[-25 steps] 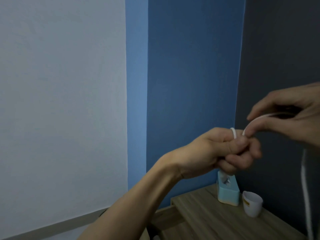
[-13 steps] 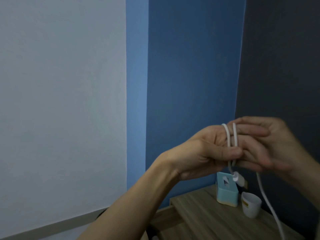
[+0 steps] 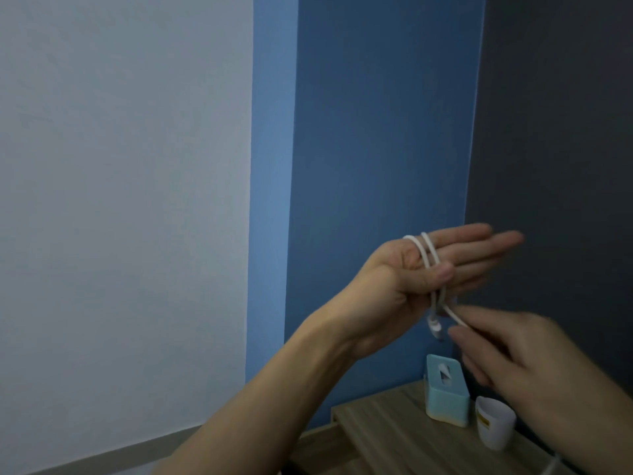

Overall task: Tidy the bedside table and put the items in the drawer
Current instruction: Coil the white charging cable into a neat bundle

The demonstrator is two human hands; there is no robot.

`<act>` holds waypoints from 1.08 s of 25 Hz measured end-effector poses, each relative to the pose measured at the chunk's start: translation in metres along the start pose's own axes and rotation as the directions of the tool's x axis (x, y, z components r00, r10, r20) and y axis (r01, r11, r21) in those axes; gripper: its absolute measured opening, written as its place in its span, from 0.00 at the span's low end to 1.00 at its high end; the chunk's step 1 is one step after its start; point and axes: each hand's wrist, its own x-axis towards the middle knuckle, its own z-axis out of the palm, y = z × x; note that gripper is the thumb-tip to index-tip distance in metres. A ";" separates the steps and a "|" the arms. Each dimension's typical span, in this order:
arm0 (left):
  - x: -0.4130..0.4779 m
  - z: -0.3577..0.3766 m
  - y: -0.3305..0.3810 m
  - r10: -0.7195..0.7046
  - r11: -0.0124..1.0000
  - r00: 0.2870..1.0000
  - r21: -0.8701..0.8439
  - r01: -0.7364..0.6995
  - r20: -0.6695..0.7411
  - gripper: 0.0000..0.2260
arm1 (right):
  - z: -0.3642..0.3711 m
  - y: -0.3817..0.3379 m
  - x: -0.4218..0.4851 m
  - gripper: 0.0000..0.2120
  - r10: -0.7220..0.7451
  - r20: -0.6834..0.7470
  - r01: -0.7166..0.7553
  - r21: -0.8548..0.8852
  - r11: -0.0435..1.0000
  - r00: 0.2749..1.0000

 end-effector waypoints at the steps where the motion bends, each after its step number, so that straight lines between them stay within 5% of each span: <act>1: 0.000 -0.004 0.000 -0.010 0.999 1.000 0.034 0.011 -0.011 0.19 | -0.005 -0.004 -0.003 0.15 -0.043 -0.030 0.036 -0.199 0.979 0.999; 4: -0.002 -0.006 0.001 -0.076 0.981 0.997 0.181 0.075 0.000 0.19 | -0.017 -0.012 -0.008 0.14 -0.068 -0.015 0.052 -0.492 0.869 0.998; 9: -0.003 -0.008 -0.006 -0.187 0.931 0.982 0.321 0.176 0.004 0.16 | -0.042 -0.017 -0.006 0.10 -0.126 -0.001 0.107 -0.527 0.843 0.992; 15: -0.013 0.004 -0.005 -0.167 0.983 0.928 0.129 0.131 0.332 0.14 | -0.059 -0.026 0.021 0.10 -0.265 -0.172 0.249 -0.111 0.962 0.949; 20: -0.014 0.007 0.000 -0.190 0.975 0.931 -0.055 0.217 0.311 0.08 | -0.038 -0.010 0.028 0.14 -0.200 -0.209 0.249 0.247 0.937 0.957; 24: -0.014 0.006 0.000 -0.141 0.957 0.954 -0.209 0.200 0.266 0.14 | -0.025 -0.004 0.025 0.06 -0.183 0.035 0.121 0.629 0.768 0.983; 27: -0.012 0.009 0.000 -0.055 0.967 0.984 -0.236 0.094 0.168 0.18 | -0.012 0.003 0.021 0.05 -0.120 -0.103 0.157 0.512 0.845 0.987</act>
